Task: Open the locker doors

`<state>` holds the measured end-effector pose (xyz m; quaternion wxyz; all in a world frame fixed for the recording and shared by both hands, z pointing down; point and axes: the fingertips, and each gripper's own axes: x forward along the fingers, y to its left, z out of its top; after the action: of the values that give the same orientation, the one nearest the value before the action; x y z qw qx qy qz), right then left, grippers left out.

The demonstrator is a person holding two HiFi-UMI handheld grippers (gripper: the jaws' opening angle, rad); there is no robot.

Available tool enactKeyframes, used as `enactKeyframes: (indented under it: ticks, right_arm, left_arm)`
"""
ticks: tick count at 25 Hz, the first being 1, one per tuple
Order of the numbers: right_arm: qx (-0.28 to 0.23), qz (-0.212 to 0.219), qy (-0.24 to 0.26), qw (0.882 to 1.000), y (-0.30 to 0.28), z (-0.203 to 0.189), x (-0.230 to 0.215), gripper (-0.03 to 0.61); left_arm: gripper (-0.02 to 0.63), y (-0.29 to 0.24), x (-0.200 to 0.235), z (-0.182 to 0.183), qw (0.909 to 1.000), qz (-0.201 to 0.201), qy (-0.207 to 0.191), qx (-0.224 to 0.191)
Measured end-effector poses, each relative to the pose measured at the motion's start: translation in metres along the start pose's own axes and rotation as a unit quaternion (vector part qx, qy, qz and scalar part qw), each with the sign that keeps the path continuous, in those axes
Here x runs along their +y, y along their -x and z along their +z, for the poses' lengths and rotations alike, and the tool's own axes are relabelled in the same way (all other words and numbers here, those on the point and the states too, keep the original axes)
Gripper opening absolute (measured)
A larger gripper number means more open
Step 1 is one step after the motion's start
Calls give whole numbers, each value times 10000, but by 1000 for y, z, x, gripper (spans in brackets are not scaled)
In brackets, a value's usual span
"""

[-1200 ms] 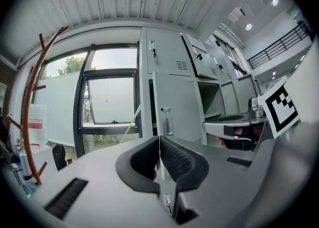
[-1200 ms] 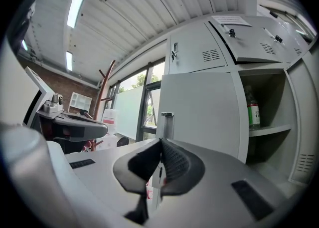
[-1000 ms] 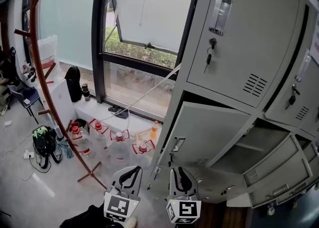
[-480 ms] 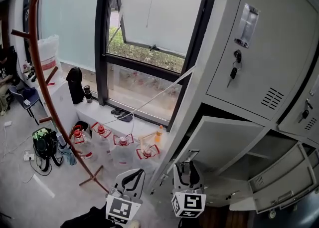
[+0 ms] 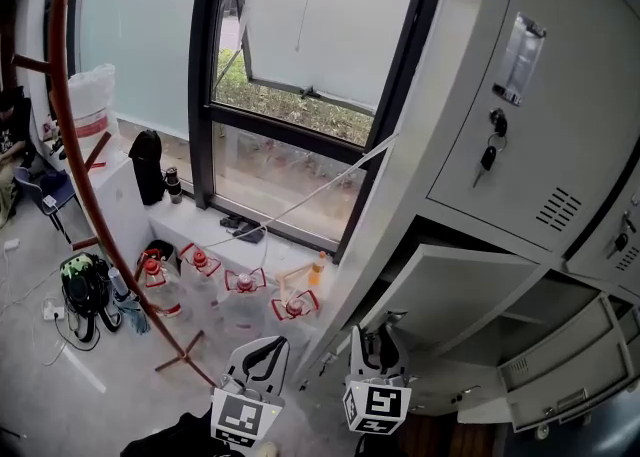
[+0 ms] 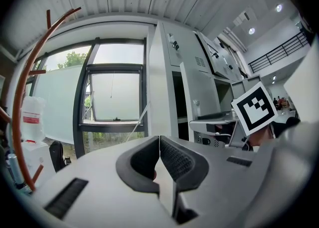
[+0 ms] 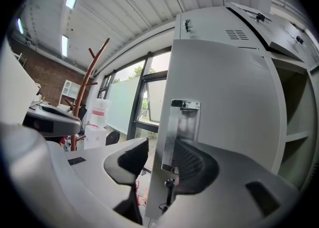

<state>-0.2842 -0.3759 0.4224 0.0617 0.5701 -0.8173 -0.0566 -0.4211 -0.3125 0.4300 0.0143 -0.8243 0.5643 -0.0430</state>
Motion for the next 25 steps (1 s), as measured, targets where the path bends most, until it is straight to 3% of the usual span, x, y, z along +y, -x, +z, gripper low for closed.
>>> enactKeyframes:
  ticks: [3,14,25]
  right_arm:
    - [-10,-156,-27,9999,0,0,-5,133]
    - [24,-158,-22,9999,14,-1,-1,133]
    - [22,57,-90,9999,53,-3,1,137]
  left_arm:
    - [25,0,4,-2,10000,10,21,15]
    - [25,8,1,-3,10000,-50,69,-34]
    - [25,18,-35,2,9997,-233,54,-80]
